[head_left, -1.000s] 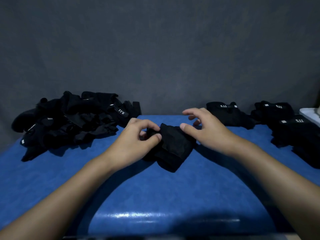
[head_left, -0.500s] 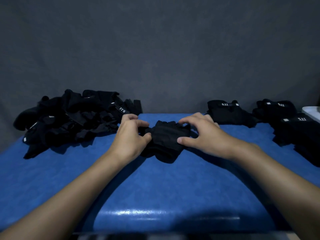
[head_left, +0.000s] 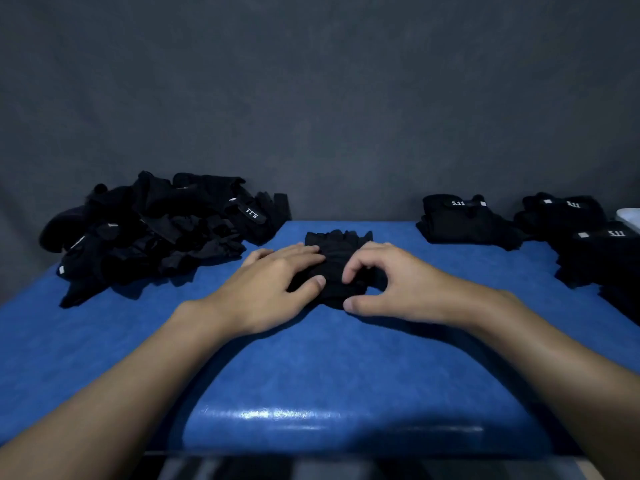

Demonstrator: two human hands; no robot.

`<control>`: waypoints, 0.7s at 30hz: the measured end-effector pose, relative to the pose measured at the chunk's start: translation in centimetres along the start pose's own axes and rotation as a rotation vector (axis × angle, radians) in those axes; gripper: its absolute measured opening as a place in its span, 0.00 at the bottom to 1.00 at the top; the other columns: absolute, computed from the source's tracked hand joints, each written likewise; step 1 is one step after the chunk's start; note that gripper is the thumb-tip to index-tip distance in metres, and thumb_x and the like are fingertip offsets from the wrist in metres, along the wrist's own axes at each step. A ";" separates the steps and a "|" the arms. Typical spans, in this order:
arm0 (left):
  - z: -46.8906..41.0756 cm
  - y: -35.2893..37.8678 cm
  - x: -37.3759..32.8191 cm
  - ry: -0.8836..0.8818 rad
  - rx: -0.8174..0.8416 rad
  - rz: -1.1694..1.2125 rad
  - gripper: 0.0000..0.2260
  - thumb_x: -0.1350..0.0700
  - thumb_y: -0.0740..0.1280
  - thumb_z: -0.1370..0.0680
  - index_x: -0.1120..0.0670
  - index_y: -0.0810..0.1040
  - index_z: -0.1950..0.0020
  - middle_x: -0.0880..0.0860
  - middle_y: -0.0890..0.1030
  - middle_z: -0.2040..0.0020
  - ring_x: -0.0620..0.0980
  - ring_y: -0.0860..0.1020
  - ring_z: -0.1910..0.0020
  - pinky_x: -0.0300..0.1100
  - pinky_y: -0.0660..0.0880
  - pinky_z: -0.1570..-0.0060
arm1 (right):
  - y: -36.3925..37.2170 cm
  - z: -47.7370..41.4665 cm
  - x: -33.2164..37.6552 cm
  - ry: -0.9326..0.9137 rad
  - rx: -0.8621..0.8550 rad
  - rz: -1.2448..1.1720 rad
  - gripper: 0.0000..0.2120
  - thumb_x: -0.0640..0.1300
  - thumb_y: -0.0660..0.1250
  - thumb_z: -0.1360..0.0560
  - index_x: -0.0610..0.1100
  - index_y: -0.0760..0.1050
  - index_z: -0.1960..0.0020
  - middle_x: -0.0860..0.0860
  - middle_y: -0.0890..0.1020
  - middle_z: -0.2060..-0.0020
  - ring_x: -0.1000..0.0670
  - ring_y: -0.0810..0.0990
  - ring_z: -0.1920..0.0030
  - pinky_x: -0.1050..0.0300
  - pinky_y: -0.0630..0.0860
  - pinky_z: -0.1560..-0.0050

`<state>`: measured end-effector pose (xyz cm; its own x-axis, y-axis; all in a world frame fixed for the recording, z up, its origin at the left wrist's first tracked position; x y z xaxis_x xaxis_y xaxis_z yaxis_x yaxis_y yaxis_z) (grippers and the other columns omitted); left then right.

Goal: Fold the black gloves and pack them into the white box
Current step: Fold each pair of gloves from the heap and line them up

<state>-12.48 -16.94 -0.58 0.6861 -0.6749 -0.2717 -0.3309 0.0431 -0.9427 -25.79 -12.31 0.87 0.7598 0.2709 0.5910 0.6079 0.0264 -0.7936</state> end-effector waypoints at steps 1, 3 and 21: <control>0.0 0.1 0.2 -0.016 0.022 -0.022 0.38 0.31 0.44 0.30 0.44 0.66 0.24 0.40 0.63 0.22 0.36 0.55 0.23 0.46 0.53 0.25 | -0.1 -0.1 -0.2 0.006 -0.003 0.003 0.08 0.48 0.74 0.30 0.56 0.77 0.56 0.58 0.76 0.51 0.57 0.72 0.45 0.59 0.70 0.43; 0.2 0.1 0.3 -0.036 0.044 -0.054 0.39 0.29 0.43 0.31 0.43 0.62 0.22 0.40 0.59 0.21 0.38 0.54 0.23 0.49 0.52 0.25 | -0.4 -0.1 -0.5 0.012 -0.014 -0.002 0.08 0.43 0.71 0.29 0.56 0.77 0.58 0.59 0.76 0.52 0.58 0.72 0.46 0.59 0.70 0.45; -0.3 0.0 1.2 -0.114 0.119 -0.067 0.43 0.25 0.58 0.30 0.45 0.53 0.21 0.43 0.62 0.23 0.42 0.55 0.23 0.45 0.49 0.27 | -0.5 0.1 -0.7 0.013 0.047 0.098 0.09 0.43 0.73 0.29 0.49 0.78 0.67 0.62 0.75 0.47 0.63 0.69 0.44 0.69 0.64 0.47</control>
<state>-11.83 -18.00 -0.83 0.7751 -0.5917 -0.2215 -0.2078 0.0923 -0.9738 -26.66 -12.38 0.85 0.8182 0.2616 0.5119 0.5194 0.0452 -0.8533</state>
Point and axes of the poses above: each hand's wrist, its own z-axis away from the middle knuckle, its own y-axis out of the palm, x = y × z, the point moved 9 cm from there along -z, towards the middle knuckle
